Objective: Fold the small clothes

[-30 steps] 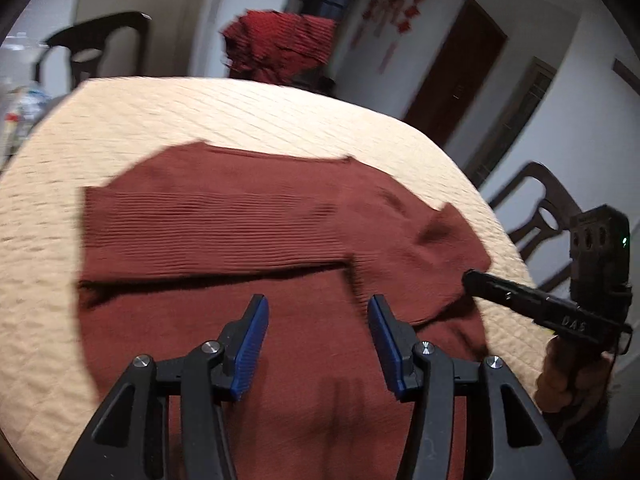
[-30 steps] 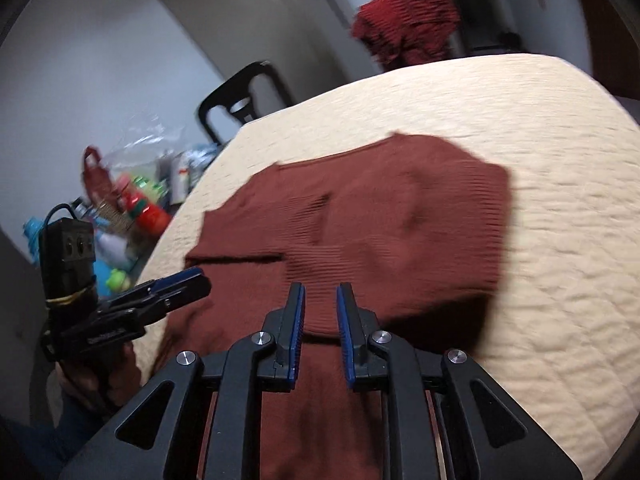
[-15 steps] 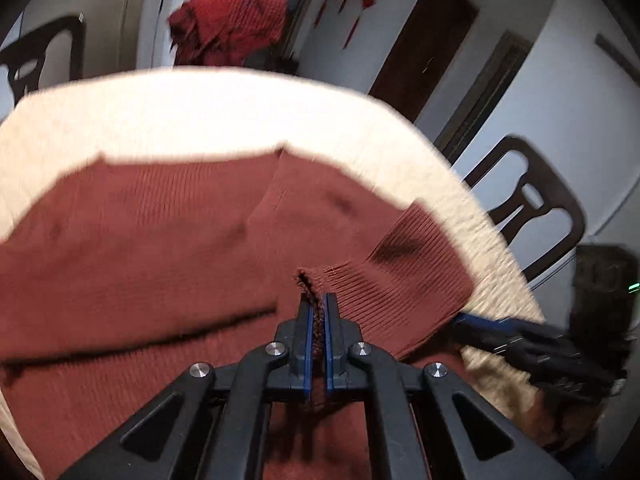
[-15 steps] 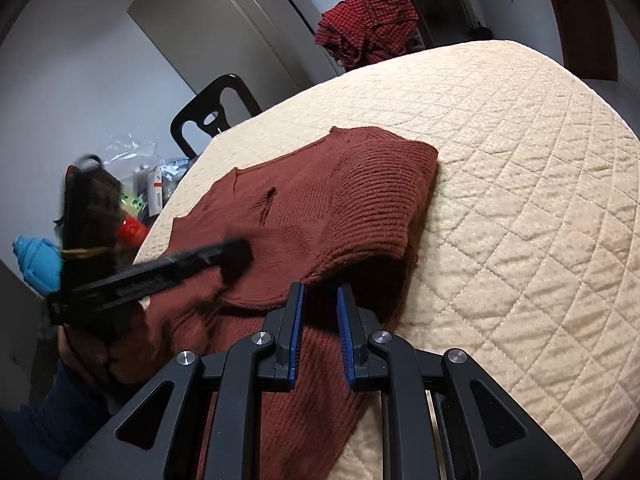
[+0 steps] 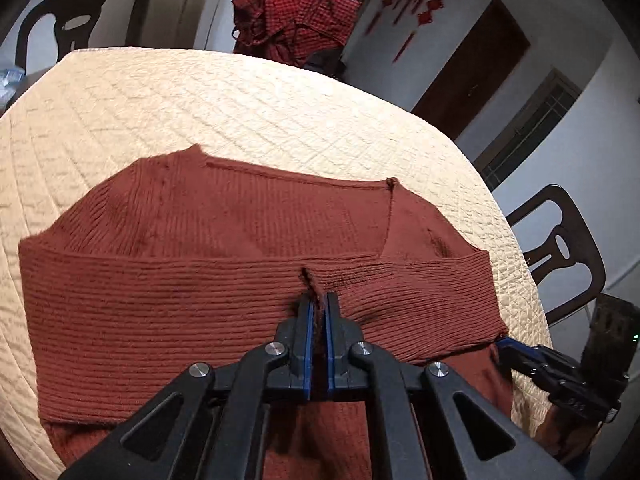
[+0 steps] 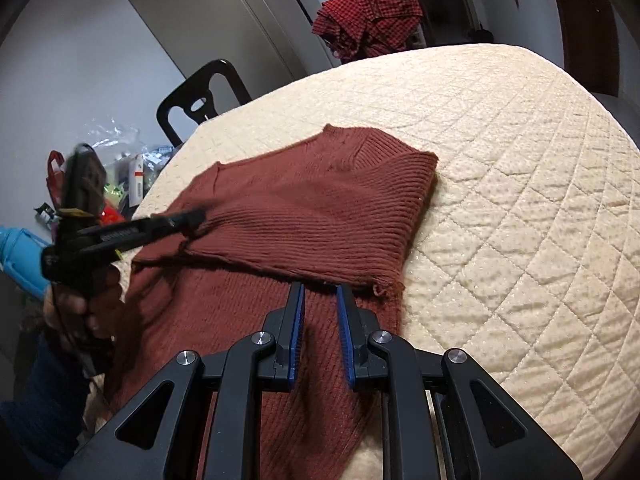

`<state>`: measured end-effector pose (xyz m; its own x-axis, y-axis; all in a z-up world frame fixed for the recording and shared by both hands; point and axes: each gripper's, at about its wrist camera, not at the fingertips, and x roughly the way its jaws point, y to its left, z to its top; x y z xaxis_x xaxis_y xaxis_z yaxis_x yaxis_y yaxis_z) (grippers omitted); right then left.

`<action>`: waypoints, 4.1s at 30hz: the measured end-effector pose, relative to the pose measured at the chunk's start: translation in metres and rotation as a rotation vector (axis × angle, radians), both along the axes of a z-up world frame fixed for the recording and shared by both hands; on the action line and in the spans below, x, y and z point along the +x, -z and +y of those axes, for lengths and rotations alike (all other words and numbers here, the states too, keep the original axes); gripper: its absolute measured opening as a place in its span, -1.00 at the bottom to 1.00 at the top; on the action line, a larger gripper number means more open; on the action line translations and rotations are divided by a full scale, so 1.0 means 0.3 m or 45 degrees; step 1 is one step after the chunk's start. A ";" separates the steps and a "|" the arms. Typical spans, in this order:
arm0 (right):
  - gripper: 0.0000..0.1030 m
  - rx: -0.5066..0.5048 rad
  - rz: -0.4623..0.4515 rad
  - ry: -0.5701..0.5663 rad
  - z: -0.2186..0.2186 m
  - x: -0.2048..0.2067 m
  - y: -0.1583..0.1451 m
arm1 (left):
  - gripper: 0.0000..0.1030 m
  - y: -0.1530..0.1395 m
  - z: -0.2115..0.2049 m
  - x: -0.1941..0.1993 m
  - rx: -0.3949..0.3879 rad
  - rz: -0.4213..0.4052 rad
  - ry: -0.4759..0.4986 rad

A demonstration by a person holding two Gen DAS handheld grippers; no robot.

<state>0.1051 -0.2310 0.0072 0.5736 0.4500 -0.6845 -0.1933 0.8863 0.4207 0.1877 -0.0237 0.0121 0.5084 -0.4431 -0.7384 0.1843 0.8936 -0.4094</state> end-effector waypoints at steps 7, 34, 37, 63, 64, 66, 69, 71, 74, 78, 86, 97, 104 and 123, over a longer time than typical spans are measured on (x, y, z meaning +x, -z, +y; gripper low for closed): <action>-0.68 -0.027 -0.040 0.030 -0.014 0.013 -0.024 | -0.80 -0.081 0.012 -0.064 0.063 -0.140 -0.039; -0.76 -0.235 -0.002 0.084 -0.056 0.171 -0.022 | -0.43 -0.045 -0.057 -0.040 0.174 -0.148 0.075; -0.76 -0.242 -0.007 0.020 -0.028 0.099 -0.016 | -0.42 -0.027 -0.037 -0.077 0.180 -0.130 0.084; -0.46 -0.227 -0.063 -0.028 0.023 -0.211 -0.071 | -0.14 -0.052 0.208 -0.444 0.264 -0.220 -0.154; -0.46 -0.229 -0.063 -0.028 0.022 -0.222 -0.070 | -0.14 -0.049 0.217 -0.456 0.260 -0.217 -0.163; -0.46 -0.233 -0.067 -0.024 0.019 -0.251 -0.070 | -0.10 -0.041 0.232 -0.479 0.259 -0.211 -0.179; -0.30 -0.219 -0.070 -0.030 0.015 -0.287 -0.070 | -0.09 -0.033 0.250 -0.514 0.253 -0.202 -0.197; -0.15 -0.195 -0.068 -0.030 0.013 -0.307 -0.063 | -0.06 -0.030 0.257 -0.539 0.247 -0.203 -0.202; -0.15 -0.163 -0.049 -0.025 0.012 -0.335 -0.046 | 0.00 -0.018 0.259 -0.576 0.231 -0.199 -0.202; -0.15 -0.136 -0.017 -0.028 0.015 -0.364 -0.014 | 0.00 0.006 0.253 -0.611 0.223 -0.183 -0.202; -0.15 -0.056 0.055 -0.037 0.028 -0.399 0.036 | 0.00 0.053 0.243 -0.670 0.189 -0.139 -0.223; -0.15 0.064 0.099 -0.081 0.045 -0.458 0.057 | 0.00 0.055 0.220 -0.749 0.096 -0.128 -0.215; -0.15 0.150 0.142 -0.146 0.059 -0.486 0.068 | -0.16 0.060 0.220 -0.777 0.052 -0.098 -0.248; -0.85 0.348 0.046 -0.120 -0.013 -0.519 0.014 | -0.85 -0.044 0.329 -0.805 -0.158 -0.210 -0.282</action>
